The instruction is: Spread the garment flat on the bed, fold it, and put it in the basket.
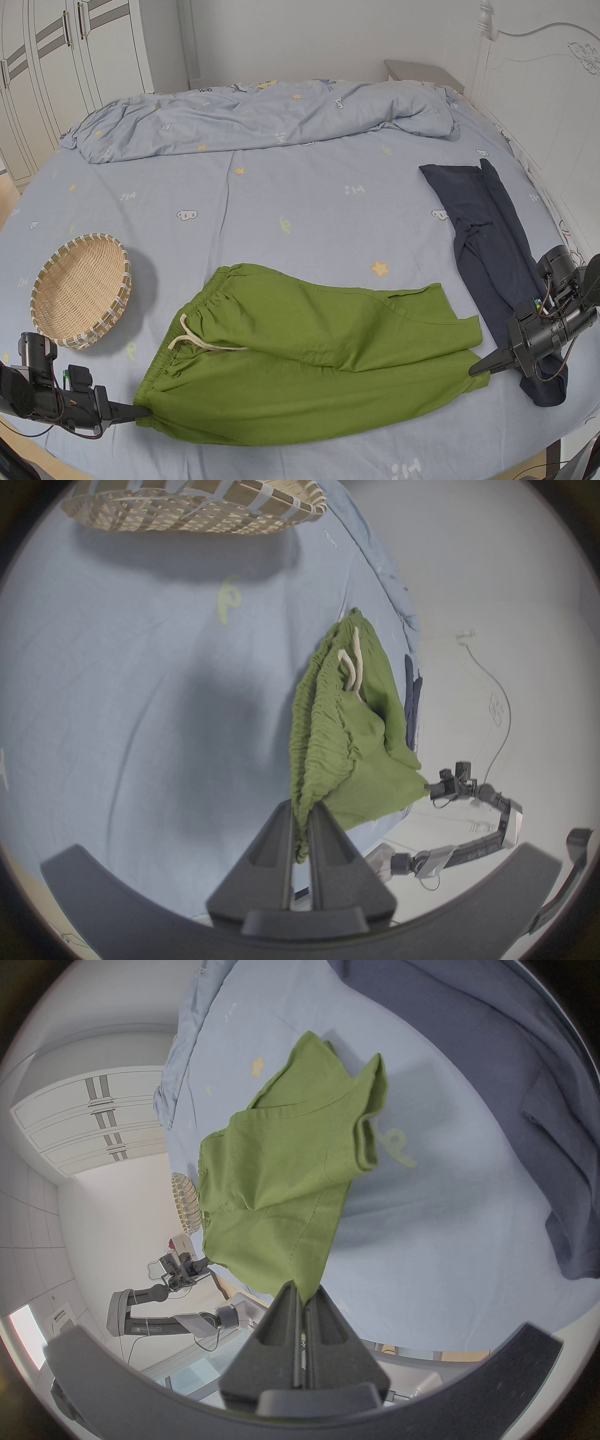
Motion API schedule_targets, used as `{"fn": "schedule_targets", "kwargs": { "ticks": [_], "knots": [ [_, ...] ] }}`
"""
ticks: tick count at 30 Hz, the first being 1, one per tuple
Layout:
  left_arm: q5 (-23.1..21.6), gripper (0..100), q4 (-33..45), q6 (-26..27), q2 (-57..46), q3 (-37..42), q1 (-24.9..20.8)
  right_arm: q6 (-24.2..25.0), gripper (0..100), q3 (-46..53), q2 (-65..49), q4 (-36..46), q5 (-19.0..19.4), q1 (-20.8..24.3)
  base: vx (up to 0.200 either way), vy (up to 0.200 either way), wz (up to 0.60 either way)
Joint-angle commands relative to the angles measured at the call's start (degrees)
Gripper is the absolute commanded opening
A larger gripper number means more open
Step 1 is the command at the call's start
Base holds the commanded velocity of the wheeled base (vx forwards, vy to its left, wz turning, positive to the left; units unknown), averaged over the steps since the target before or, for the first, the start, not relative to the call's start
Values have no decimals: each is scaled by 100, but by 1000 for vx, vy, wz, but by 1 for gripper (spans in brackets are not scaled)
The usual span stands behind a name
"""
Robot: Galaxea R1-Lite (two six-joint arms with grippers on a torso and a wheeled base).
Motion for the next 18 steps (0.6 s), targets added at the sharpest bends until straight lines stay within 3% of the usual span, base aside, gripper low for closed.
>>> {"fn": "schedule_targets", "kwargs": {
  "ticks": [1, 8, 18],
  "knots": [
    [20, 0, 685, 724, -212, 18, 338, -52, 0, 102, 408, 18, -43, -9, 0, 0, 0],
    [64, 0, 764, 803, -53, 27, 364, -851, 0, 665, 1129, -61, -588, 114, 0, 0, 0],
    [82, 0, 773, 812, 131, 106, 259, -878, 0, 964, 1498, -649, -597, 237, 0, 0, 0]
  ]
}}
